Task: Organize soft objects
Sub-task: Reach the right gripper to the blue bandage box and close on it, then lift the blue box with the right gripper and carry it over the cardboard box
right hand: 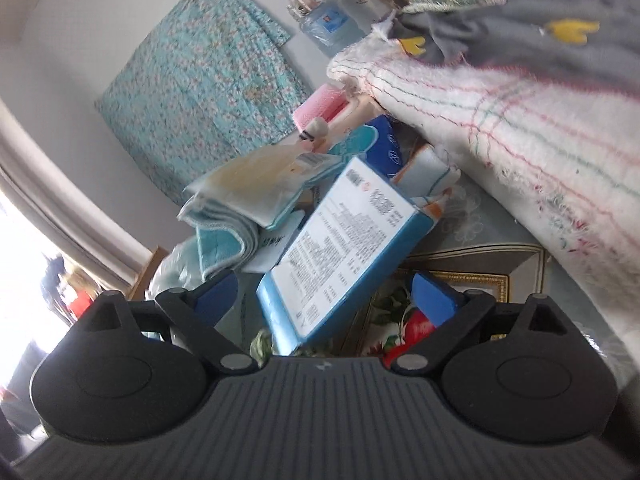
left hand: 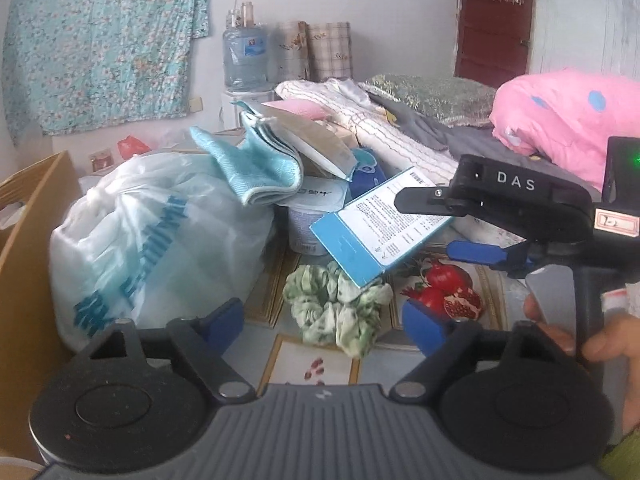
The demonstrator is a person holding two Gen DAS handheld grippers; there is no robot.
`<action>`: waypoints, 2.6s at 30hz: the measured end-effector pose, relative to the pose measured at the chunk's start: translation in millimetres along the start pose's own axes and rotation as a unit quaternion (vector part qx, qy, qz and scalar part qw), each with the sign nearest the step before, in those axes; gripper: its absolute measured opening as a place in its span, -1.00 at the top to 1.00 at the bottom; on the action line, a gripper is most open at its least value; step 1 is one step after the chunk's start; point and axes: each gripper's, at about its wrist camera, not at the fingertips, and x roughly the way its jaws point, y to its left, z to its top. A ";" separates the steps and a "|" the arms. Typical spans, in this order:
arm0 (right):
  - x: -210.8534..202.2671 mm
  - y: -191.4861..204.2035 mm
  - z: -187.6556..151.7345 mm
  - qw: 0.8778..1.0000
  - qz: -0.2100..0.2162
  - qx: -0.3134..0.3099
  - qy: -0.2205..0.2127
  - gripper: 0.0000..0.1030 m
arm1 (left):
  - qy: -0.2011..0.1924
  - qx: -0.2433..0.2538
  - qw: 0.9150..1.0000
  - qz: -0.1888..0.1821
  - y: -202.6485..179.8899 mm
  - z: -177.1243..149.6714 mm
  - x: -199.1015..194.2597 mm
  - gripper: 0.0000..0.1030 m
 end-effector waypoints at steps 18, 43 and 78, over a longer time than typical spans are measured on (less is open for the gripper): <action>11.9 -29.6 13.5 0.997 0.033 0.068 -0.034 0.54 | 0.040 0.042 0.997 -0.051 -27.9 20.6 50.0 -0.67; 5.3 -3.3 28.9 0.996 0.080 0.045 0.000 0.50 | -0.025 0.158 0.986 0.038 -67.0 40.9 72.8 0.55; 3.7 109.1 7.7 0.930 0.350 0.064 0.090 0.07 | -0.106 -0.226 0.937 -0.245 129.0 14.3 -107.4 0.57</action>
